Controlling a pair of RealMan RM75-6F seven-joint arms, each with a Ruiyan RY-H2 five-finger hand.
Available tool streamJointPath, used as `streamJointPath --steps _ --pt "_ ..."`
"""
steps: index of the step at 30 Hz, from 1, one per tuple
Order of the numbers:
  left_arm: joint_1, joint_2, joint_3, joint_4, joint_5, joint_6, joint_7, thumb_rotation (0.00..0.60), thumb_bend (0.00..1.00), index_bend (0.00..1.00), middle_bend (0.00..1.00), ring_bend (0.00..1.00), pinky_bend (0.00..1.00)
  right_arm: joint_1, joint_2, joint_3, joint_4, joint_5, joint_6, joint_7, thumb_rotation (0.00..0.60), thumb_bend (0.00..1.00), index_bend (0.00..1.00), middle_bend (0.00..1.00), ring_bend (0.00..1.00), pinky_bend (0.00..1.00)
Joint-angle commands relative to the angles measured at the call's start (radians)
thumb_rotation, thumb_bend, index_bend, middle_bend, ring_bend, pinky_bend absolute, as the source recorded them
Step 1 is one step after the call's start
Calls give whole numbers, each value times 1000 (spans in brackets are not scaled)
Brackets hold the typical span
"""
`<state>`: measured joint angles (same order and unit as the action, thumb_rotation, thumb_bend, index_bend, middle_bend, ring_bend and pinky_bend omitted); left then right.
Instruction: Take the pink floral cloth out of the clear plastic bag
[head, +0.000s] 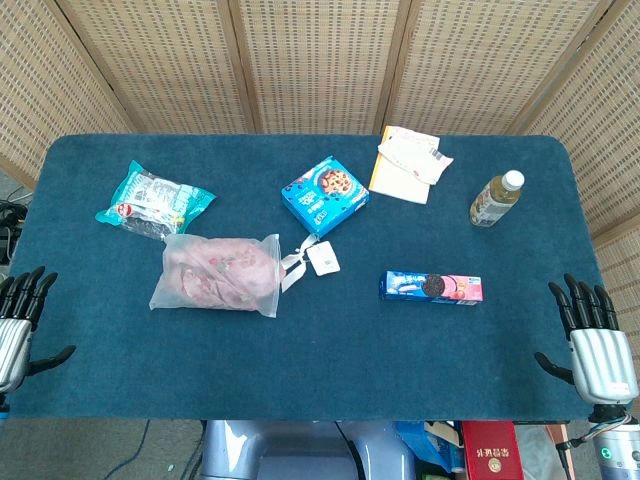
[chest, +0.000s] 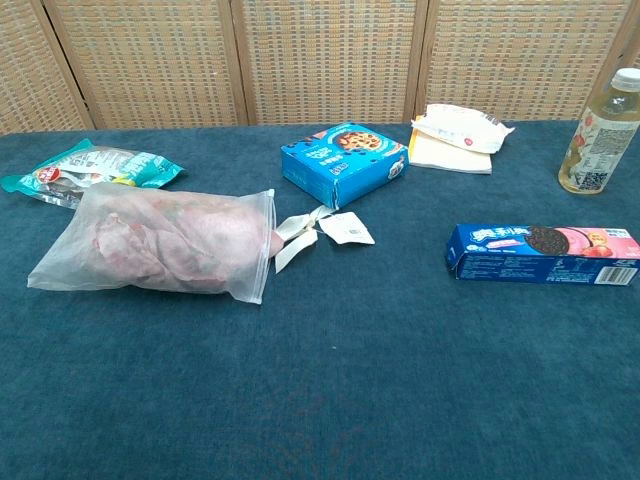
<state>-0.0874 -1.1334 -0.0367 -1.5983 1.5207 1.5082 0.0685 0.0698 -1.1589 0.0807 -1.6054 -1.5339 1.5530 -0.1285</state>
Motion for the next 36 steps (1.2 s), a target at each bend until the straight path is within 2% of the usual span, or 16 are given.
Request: streamJointPath --steps 1,8,17,21,28,36 --pt "-2 -1 0 0 -3 -5 1 600 119 0 0 0 0 0 -1 1 1 3 -2 -3 600 0 0 0 0 0" --pt "-27 -2 -3 6 -2 -44 -5 600 118 0 0 0 0 1 -5 4 6 8 -4 -1 600 0 0 0 0 0" --pt "-208 -56 -56 60 -30 -284 45 600 118 0 0 0 0 4 -5 13 14 31 -17 8 600 0 0 0 0 0" --pt "-320 -129 -78 110 -29 -409 64 600 118 0 0 0 0 7 -9 15 14 39 -26 12 600 0 0 0 0 0" --pt "-438 -228 -122 174 -191 -590 186 600 118 0 0 0 0 9 -9 18 21 52 -36 28 600 0 0 0 0 0" --pt "-501 -300 -140 216 -278 -652 231 600 118 0 0 0 0 14 -10 16 31 56 -54 49 600 0 0 0 0 0"
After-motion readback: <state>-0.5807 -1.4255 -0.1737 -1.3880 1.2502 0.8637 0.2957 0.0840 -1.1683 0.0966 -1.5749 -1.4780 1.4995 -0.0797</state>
